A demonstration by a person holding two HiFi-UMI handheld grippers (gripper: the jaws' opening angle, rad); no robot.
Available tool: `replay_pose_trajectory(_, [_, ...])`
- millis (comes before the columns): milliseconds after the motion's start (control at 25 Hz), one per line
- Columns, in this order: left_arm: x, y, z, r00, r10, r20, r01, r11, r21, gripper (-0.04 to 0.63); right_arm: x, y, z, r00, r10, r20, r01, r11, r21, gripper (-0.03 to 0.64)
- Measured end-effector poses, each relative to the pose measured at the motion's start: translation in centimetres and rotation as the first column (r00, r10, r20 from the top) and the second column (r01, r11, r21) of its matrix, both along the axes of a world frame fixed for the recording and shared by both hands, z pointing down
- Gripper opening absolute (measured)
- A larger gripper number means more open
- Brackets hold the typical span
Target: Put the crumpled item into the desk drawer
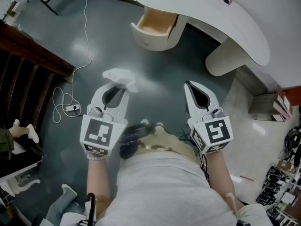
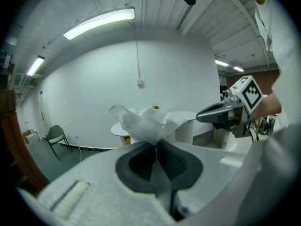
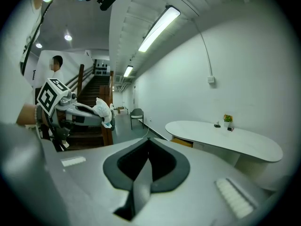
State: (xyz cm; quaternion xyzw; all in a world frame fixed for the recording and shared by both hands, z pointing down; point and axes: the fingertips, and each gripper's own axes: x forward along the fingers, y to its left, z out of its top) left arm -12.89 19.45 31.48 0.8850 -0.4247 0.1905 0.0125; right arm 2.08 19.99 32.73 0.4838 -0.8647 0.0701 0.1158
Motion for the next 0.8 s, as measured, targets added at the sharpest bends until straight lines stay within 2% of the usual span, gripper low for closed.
replay_pose_trajectory(160, [0.6,-0.4,-0.1,1.000,-0.021,-0.011,0.020,1.000,-0.015,0.008,0.6,-0.6,0.0,1.000,-0.011,0.004,0.011,1.000,-0.004,0.005])
replay_pose_trajectory(800, [4.2,0.5,-0.3,0.999,-0.050,-0.009,0.050,0.999,0.022,0.008,4.6,-0.2,0.2,0.999,-0.048,0.007,0.048,0.998,0.030,0.005])
